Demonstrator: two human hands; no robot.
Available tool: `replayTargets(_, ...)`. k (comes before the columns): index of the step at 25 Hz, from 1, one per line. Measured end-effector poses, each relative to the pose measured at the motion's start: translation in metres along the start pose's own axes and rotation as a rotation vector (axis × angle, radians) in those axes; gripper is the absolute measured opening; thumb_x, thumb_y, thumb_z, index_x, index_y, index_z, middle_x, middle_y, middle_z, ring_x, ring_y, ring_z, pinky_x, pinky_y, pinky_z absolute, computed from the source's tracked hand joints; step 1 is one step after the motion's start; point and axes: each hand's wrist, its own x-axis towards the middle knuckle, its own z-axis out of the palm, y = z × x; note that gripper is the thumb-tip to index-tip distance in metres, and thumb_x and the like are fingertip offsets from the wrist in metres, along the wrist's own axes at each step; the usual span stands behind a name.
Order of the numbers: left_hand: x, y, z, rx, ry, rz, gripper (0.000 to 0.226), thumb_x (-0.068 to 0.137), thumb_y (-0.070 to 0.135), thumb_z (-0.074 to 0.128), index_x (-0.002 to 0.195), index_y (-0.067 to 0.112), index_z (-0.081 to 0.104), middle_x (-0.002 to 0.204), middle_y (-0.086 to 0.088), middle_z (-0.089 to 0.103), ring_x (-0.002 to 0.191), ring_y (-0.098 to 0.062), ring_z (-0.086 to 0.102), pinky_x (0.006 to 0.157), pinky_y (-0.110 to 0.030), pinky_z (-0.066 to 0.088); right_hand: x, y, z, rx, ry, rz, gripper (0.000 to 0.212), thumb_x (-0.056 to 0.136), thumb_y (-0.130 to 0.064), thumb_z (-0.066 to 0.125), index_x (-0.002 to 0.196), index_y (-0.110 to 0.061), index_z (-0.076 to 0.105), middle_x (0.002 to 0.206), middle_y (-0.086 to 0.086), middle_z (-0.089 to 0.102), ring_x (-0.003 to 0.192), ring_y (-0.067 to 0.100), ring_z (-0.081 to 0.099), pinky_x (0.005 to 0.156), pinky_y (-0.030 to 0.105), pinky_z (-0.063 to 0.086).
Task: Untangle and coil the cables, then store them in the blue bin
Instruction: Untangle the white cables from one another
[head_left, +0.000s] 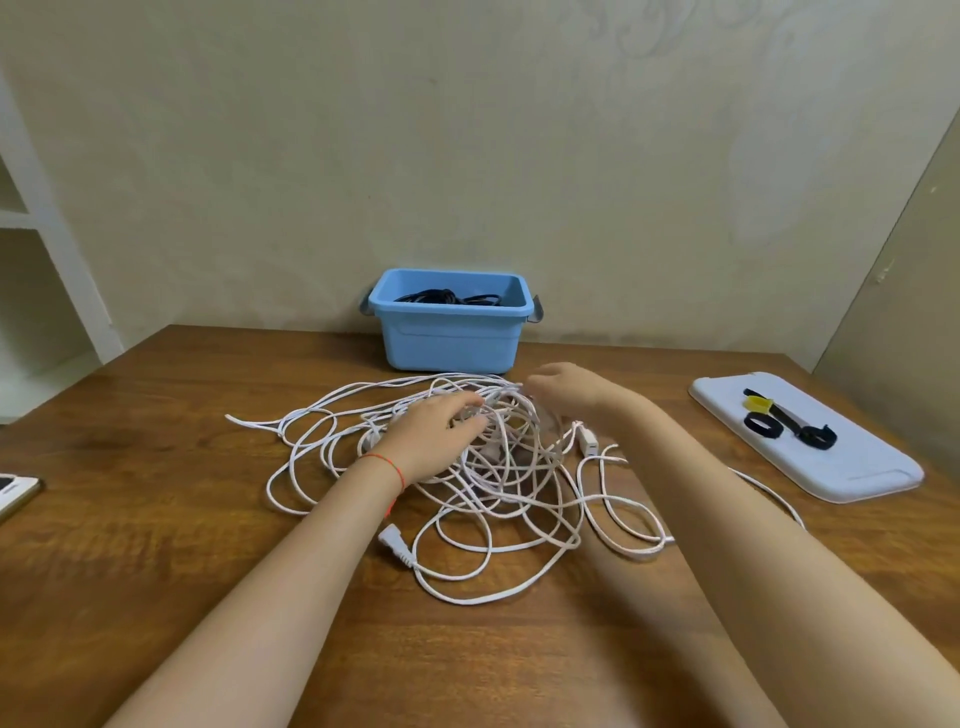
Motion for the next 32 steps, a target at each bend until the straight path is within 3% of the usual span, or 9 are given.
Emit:
replayTargets(3,0.003,0.005,0.000,0.078,-0.136,-0.055,0.075,0.069,0.088,0.052,0.131,0.046,0.048,0.143,0.005,0.047,0.131,-0.020,0.044,0.106,-0.052,0.042,0.007,0.029,-0.016,-0.090,0.249,0.065,0.032,0.096,-0.016,0.049,0.118,-0.004,0.067,0.119,0.010,0.067,0.103,0.024,0.061,0.088,0.034,0.049)
replayTargets(6,0.010,0.018,0.007,0.397,-0.190,-0.091,0.074,0.070,0.078,0.062,0.136,0.049,0.042,0.147,0.000,0.040,0.138,-0.028,0.035,0.108,-0.056,0.035,-0.002,0.054,-0.013,-0.396,0.019,0.234,0.044,0.095,-0.033,0.055,0.130,-0.005,0.057,0.130,0.013,0.060,0.109,0.027,0.058,0.087,0.034,0.047)
replayTargets(10,0.021,0.017,0.001,0.653,-0.168,-0.237,0.063,0.084,0.064,0.058,0.141,0.041,0.043,0.153,-0.004,0.036,0.141,-0.032,0.033,0.111,-0.062,0.025,-0.009,0.077,-0.013,-0.444,0.004,0.274,0.046,0.088,-0.058,0.058,0.093,-0.012,0.059,0.094,0.004,0.063,0.091,0.026,0.056,0.089,0.037,0.046)
replayTargets(15,0.022,0.009,-0.012,0.828,0.205,-0.464,0.044,0.093,0.025,0.053,0.137,0.021,0.051,0.145,-0.010,0.044,0.135,-0.032,0.036,0.109,-0.054,0.030,-0.039,0.079,-0.034,-0.078,0.129,0.069,0.025,0.097,-0.031,0.058,0.087,-0.013,0.071,0.070,-0.001,0.056,0.064,0.019,0.054,0.056,0.027,0.044)
replayTargets(19,0.023,0.049,-0.003,0.507,0.553,0.007,0.025,0.090,0.009,0.052,0.112,0.017,0.059,0.119,-0.006,0.054,0.115,-0.027,0.048,0.098,-0.041,0.036,-0.049,0.050,-0.039,0.243,0.171,-0.056,0.047,0.098,-0.050,0.050,0.085,-0.011,0.073,0.066,-0.008,0.049,0.061,0.012,0.044,0.056,0.025,0.039)
replayTargets(22,0.026,0.073,0.007,0.406,0.291,0.145,0.021,0.095,0.020,0.049,0.109,0.022,0.065,0.115,-0.002,0.059,0.114,-0.023,0.050,0.099,-0.041,0.036,-0.045,0.044,-0.043,0.032,0.073,-0.029,0.049,0.096,-0.044,0.054,0.059,-0.011,0.063,0.061,0.001,0.053,0.059,0.017,0.046,0.063,0.029,0.043)
replayTargets(26,0.025,0.033,0.015,0.762,0.023,-0.119,0.052,0.093,0.047,0.051,0.141,0.027,0.047,0.147,-0.007,0.042,0.141,-0.028,0.030,0.116,-0.055,0.021,-0.035,0.066,-0.035,-0.544,-0.116,0.105,0.017,0.086,-0.032,0.069,0.081,-0.016,0.069,0.081,0.001,0.065,0.078,0.021,0.060,0.065,0.027,0.046)
replayTargets(29,0.021,0.010,0.019,0.647,-0.075,-0.150,0.058,0.094,0.058,0.044,0.146,0.031,0.042,0.158,-0.005,0.031,0.149,-0.030,0.016,0.119,-0.060,0.014,-0.017,0.057,-0.011,-0.332,0.141,0.062,0.015,0.089,-0.022,0.064,0.101,-0.016,0.069,0.098,0.002,0.066,0.086,0.018,0.061,0.069,0.028,0.049)
replayTargets(32,0.013,0.004,0.023,0.539,-0.179,-0.113,0.061,0.095,0.064,0.039,0.149,0.036,0.039,0.164,-0.001,0.022,0.152,-0.030,0.006,0.121,-0.056,0.009,0.005,0.037,0.025,-0.254,0.102,0.061,0.026,0.093,-0.037,0.061,0.108,-0.017,0.065,0.103,0.002,0.065,0.091,0.019,0.062,0.077,0.033,0.055)
